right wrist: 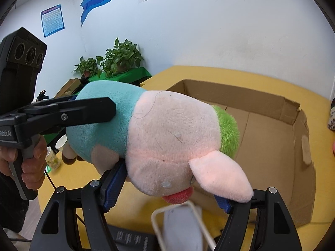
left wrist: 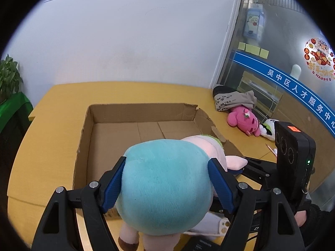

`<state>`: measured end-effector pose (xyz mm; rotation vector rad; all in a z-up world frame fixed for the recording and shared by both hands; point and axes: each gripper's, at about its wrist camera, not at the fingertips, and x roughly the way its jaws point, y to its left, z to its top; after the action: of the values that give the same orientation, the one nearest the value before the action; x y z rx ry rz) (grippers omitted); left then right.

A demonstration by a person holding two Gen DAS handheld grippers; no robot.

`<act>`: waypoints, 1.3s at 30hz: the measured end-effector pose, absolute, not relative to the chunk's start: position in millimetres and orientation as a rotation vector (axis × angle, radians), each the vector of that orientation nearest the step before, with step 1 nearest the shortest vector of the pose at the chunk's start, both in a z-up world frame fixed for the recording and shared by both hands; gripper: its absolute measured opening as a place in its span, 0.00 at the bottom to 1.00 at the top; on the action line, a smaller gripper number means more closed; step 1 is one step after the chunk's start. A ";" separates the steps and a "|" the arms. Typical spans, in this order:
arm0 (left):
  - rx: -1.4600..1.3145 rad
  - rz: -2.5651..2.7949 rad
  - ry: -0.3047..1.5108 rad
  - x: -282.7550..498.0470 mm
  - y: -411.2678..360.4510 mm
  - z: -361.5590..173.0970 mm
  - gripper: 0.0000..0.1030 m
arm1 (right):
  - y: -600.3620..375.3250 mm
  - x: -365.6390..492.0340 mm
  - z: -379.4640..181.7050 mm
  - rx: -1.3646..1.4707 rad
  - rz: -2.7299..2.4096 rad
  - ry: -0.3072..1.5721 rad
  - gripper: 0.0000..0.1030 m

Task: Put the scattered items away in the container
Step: 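Lift the plush pig with the right gripper and carry it over the box, then lower the plush pig into the box and open the right gripper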

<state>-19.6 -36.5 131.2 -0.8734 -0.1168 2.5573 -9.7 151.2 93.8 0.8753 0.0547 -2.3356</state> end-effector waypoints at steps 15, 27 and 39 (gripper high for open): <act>-0.822 2.615 -0.031 -127.8 -48.4 157.4 0.74 | 114.1 -135.8 121.2 0.886 -2.334 0.094 0.75; -0.988 2.610 -0.060 -231.6 -65.2 115.2 0.74 | 89.2 -251.3 85.9 1.054 -2.319 0.046 0.74; -1.202 2.560 -0.059 -283.6 -69.7 61.9 0.74 | 92.9 -297.9 27.2 1.203 -2.299 0.008 0.75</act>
<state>-283.6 -69.7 61.9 -1.2019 -0.0592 2.5599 -297.9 92.9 27.2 1.2034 0.0079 -2.2991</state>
